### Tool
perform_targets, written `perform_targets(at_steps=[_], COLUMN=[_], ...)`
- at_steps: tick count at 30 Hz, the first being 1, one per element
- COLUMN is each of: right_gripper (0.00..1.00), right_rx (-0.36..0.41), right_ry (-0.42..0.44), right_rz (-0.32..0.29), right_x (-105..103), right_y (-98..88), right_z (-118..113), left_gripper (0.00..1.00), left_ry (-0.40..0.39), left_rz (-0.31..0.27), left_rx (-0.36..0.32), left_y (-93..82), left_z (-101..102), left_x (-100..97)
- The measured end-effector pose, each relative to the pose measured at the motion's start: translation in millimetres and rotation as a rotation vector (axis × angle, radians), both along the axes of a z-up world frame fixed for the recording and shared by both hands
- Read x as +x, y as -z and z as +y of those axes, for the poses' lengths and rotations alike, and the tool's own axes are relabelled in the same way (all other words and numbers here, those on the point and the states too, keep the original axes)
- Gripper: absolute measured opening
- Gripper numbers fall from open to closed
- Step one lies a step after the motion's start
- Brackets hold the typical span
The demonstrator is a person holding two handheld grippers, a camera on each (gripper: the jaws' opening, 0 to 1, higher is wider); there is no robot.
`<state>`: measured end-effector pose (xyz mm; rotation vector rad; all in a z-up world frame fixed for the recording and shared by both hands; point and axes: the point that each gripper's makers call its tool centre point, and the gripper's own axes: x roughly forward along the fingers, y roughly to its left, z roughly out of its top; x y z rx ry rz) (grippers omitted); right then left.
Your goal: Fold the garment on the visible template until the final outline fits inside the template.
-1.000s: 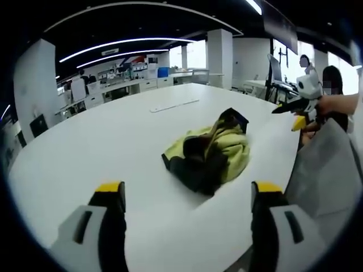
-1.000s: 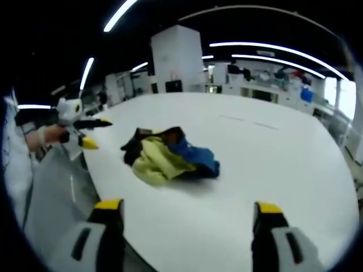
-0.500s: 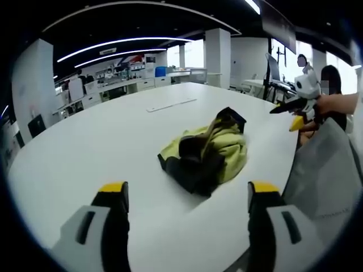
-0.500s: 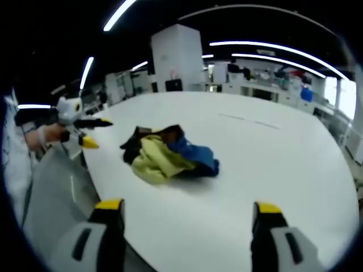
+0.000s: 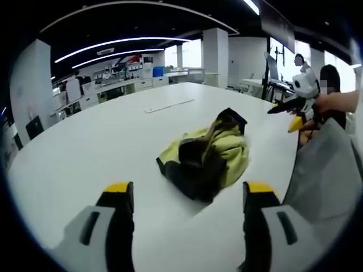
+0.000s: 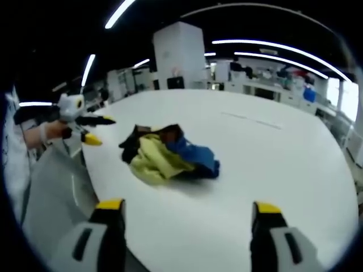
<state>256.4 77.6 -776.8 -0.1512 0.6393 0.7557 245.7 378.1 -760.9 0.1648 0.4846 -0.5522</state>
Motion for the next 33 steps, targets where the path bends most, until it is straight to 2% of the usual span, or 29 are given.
perform_targets(at_steps=[7, 12, 16, 23, 27, 33], right_gripper=[0.9, 0.87, 0.83, 0.67, 0.55, 0.36], right_rx=[-0.01, -0.022, -0.023, -0.039, -0.017, -0.024], right_ry=[-0.021, -0.04, -0.058, -0.093, -0.099, -0.125], right_rz=[-0.01, -0.029, -0.049, -0.065, -0.074, -0.064], right_x=[9.1, 19.0, 30.5, 48.4, 56.2, 60.5], right_y=[-0.7, -6.3, -11.2, -11.9, -15.5, -10.6], right_z=[4.0, 14.3, 25.3, 43.2, 58.1, 74.7], left_gripper=[0.67, 0.61, 0.54, 0.45, 0.35, 0.27], left_ry=[0.0, 0.005, 0.015, 0.018, 0.026, 0.037], left_rz=[-0.016, -0.019, -0.046, -0.057, -0.061, -0.052], left_rx=[0.005, 0.017, 0.04, 0.059, 0.069, 0.07], left_y=[-4.0, -3.3, -3.9, -4.1, -3.9, 0.9], left_z=[-0.1, -1.9, -3.7, -10.6, -17.5, -29.4], left_x=[10.3, 14.5, 18.6, 25.4, 28.2, 34.0])
